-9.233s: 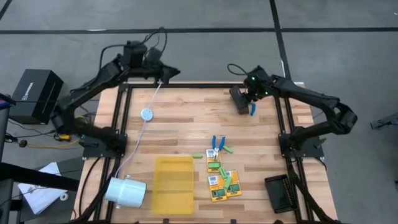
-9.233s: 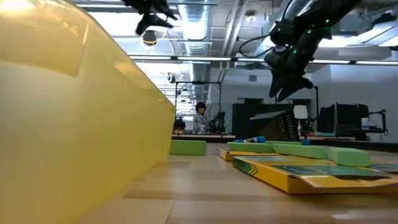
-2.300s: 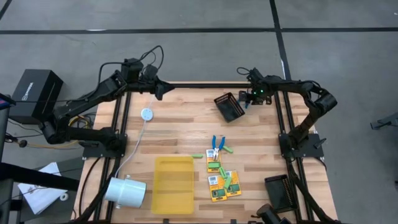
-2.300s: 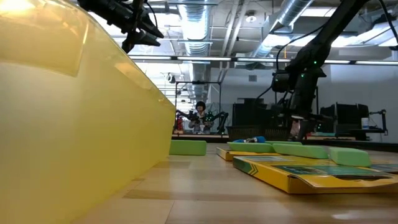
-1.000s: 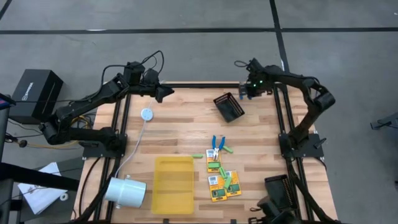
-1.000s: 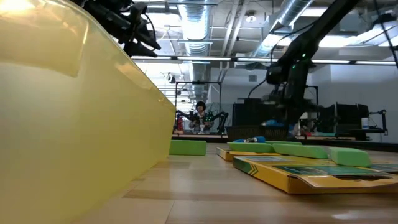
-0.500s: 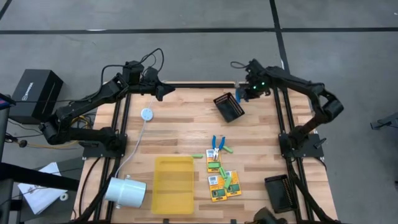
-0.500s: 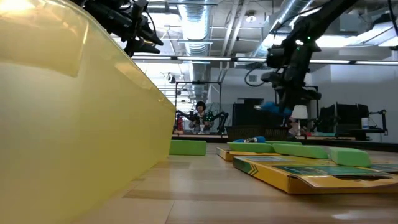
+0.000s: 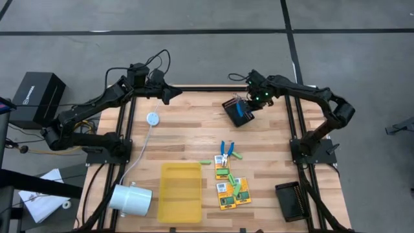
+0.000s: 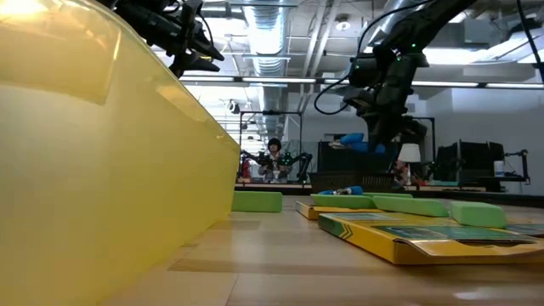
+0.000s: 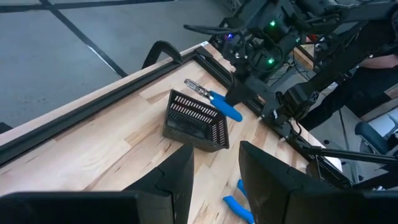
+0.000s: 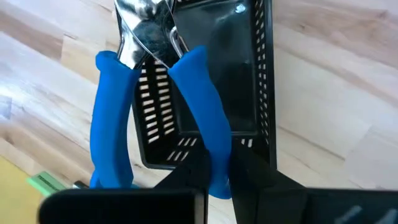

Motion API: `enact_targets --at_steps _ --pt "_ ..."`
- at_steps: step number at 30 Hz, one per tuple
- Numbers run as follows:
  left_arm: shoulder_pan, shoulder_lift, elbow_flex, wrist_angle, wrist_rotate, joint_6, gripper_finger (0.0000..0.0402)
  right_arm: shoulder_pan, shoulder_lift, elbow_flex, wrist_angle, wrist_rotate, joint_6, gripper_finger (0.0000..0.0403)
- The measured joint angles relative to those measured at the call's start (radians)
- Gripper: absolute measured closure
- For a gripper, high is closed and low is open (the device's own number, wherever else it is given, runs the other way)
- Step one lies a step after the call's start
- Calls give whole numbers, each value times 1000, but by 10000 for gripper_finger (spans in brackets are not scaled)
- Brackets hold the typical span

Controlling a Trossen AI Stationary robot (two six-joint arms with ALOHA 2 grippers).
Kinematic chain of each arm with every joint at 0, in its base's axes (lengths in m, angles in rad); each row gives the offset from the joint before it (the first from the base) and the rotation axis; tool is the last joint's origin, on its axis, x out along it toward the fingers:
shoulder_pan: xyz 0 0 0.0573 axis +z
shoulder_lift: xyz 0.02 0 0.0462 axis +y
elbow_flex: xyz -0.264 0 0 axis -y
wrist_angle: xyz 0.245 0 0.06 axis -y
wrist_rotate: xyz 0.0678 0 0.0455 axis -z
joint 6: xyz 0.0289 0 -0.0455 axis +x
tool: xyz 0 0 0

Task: Pick & Place School Supplies
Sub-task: Put the blue punch plier into the top black bin

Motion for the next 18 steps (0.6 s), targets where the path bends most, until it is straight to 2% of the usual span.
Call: enact_targets --at_steps 12,18 --pt "0 0 0 6 0 0 280 51 142 1 23 -13 3 377" --pt "0 0 0 7 3 0 280 29 146 1 32 1 3 377"
